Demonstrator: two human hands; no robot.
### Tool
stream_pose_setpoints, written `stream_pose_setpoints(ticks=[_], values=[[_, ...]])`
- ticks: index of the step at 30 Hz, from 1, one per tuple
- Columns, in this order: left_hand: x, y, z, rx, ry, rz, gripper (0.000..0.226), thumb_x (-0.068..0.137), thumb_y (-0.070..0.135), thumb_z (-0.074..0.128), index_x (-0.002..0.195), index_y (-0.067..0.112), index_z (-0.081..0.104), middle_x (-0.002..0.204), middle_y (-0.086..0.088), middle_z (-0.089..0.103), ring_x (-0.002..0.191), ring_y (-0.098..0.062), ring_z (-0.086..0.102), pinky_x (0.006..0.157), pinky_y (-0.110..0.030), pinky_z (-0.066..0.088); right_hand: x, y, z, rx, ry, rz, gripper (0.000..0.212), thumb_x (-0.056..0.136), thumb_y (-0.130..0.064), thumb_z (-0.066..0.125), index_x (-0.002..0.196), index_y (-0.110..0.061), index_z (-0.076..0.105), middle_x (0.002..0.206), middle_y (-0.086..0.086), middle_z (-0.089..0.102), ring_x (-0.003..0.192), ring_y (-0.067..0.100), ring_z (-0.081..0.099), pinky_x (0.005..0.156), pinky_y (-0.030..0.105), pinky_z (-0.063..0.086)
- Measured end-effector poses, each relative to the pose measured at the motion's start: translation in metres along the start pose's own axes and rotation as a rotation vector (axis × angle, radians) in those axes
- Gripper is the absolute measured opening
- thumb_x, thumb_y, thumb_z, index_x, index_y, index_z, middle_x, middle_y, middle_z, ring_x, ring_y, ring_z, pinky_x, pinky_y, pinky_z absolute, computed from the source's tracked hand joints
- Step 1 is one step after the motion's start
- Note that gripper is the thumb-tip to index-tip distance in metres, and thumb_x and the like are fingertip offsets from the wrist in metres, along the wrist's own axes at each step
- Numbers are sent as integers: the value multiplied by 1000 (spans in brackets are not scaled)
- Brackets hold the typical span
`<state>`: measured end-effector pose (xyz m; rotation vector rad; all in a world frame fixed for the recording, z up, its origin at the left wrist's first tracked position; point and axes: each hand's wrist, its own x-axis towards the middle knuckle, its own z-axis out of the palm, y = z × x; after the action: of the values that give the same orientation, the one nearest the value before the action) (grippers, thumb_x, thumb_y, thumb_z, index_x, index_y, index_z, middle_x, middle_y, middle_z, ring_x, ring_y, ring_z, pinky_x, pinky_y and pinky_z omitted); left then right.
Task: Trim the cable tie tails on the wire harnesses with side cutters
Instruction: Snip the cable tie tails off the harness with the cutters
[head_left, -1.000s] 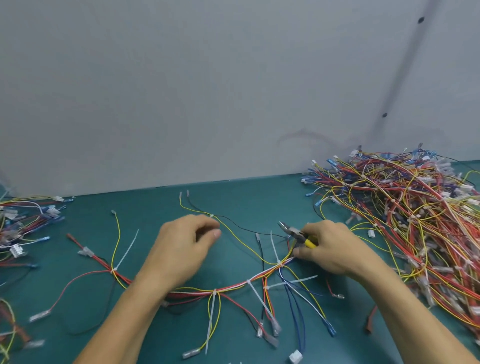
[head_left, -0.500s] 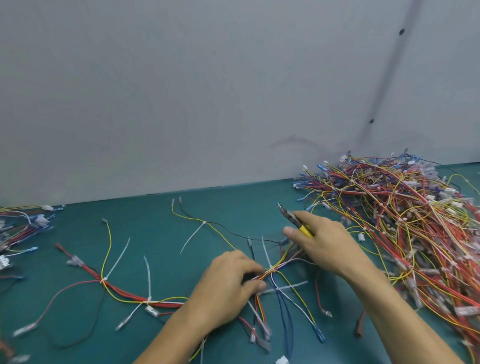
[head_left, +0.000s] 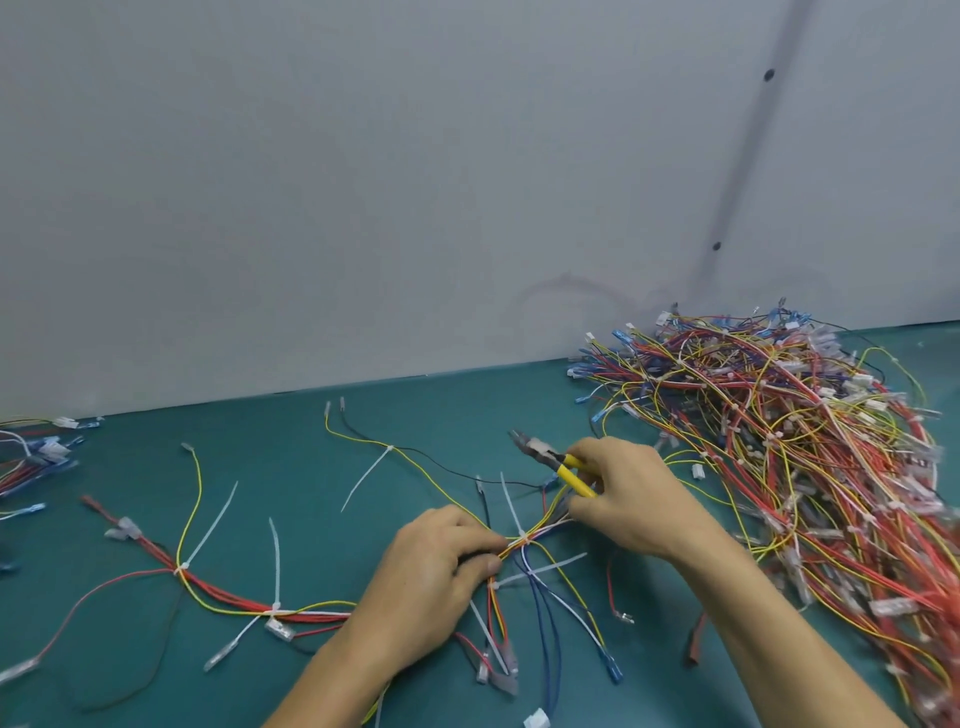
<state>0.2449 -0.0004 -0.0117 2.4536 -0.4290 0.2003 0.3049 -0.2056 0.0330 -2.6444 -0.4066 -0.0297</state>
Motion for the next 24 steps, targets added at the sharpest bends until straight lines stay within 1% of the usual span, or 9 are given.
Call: stream_pose_setpoints(ticks=[2, 4, 6, 8, 11, 14, 17, 21, 24], values=[[1, 0, 0, -6, 2, -2, 20, 89, 24, 64, 106, 31, 73, 97, 14, 63, 95, 0, 54, 84, -9, 35, -1, 2, -2, -1, 17, -37, 7, 83, -25, 61, 85, -25, 55, 76, 0, 55, 78, 25, 50, 64, 34, 37], [1, 2, -2, -14, -7, -11, 18, 89, 24, 65, 104, 30, 73, 95, 14, 64, 92, 1, 53, 80, -5, 33, -1, 6, -6, -23, 21, -37, 12, 89, -32, 59, 98, -25, 57, 84, 3, 59, 83, 26, 52, 69, 35, 40], [1, 2, -4, -31, -30, -32, 16, 88, 25, 66, 102, 29, 74, 93, 14, 64, 89, 1, 53, 78, -6, 35, -2, 9, -10, -48, 14, -40, 17, 91, -37, 57, 103, -25, 58, 89, 3, 62, 87, 26, 55, 74, 36, 44], [2, 2, -7, -59, -49, -66, 15, 89, 26, 65, 100, 28, 74, 92, 13, 65, 87, 1, 54, 76, -6, 36, -4, 13, -17, -76, -4, -53, 15, 91, -39, 58, 97, -25, 59, 85, 2, 63, 84, 25, 55, 72, 35, 44], [7, -2, -14, -61, -46, -124, 18, 92, 27, 59, 105, 28, 71, 99, 16, 67, 92, 4, 55, 75, 1, 33, -7, 18, -26, -168, -36, -59, 7, 85, -33, 59, 84, -27, 61, 75, 0, 62, 76, 25, 55, 67, 35, 47], [14, -1, -18, -52, -4, -174, 21, 93, 28, 58, 109, 28, 70, 102, 17, 68, 94, 2, 58, 73, 3, 32, -9, 22, -31, -319, -56, -72, 16, 83, -34, 58, 93, -24, 66, 84, -1, 66, 83, 24, 58, 72, 34, 51], [24, 7, -16, -111, 21, -205, 17, 90, 29, 62, 104, 27, 71, 94, 16, 69, 87, -1, 61, 70, -1, 38, -11, 23, -24, -441, -78, -120, 17, 85, -36, 55, 95, -24, 63, 92, -1, 61, 91, 25, 58, 74, 34, 51], [36, 16, -4, -205, 26, -279, 14, 87, 29, 67, 98, 22, 71, 85, 10, 70, 79, -10, 63, 78, -21, 49, -13, 20, -14, -548, -96, -206, 21, 86, -31, 50, 102, -26, 62, 100, -3, 56, 98, 23, 58, 72, 32, 48], [38, 17, 6, -274, 52, -324, 6, 86, 24, 68, 90, 23, 72, 68, 15, 66, 66, -7, 60, 74, -22, 50, -12, 19, -10, -592, -110, -228, 25, 85, -30, 50, 106, -25, 63, 101, -3, 56, 99, 22, 59, 68, 31, 45]])
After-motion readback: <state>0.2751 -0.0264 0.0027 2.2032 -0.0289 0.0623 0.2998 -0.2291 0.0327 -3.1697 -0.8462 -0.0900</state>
